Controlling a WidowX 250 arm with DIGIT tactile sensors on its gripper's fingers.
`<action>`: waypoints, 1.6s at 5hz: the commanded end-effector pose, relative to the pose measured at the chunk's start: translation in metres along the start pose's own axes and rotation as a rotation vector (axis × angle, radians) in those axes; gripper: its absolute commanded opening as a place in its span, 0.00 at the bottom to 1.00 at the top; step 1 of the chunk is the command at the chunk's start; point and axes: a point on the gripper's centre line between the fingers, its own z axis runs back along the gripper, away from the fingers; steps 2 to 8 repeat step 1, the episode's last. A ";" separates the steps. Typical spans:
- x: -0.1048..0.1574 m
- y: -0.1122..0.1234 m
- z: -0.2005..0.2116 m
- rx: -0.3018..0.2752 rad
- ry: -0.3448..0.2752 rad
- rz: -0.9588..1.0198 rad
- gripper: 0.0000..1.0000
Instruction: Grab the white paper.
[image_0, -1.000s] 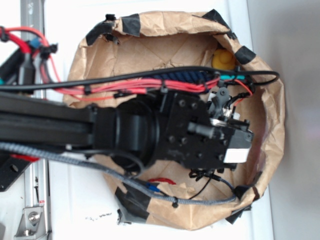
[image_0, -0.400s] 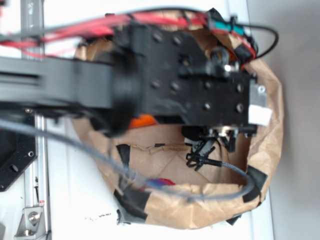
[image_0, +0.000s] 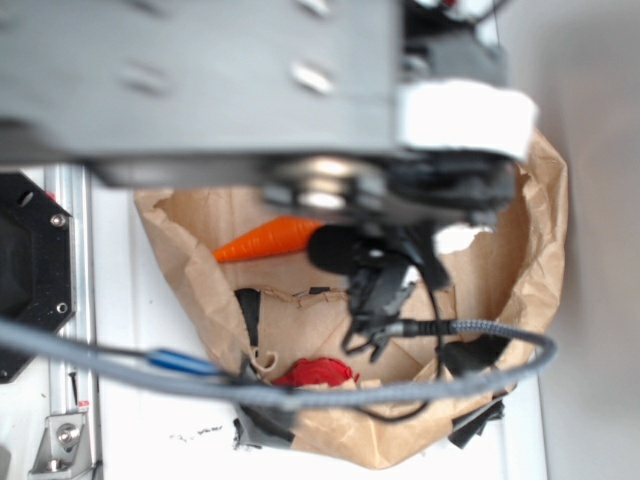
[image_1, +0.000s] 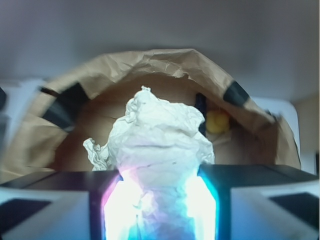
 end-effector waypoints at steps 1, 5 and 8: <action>0.000 -0.004 0.029 -0.001 -0.078 0.111 0.00; 0.000 -0.004 0.029 -0.001 -0.078 0.111 0.00; 0.000 -0.004 0.029 -0.001 -0.078 0.111 0.00</action>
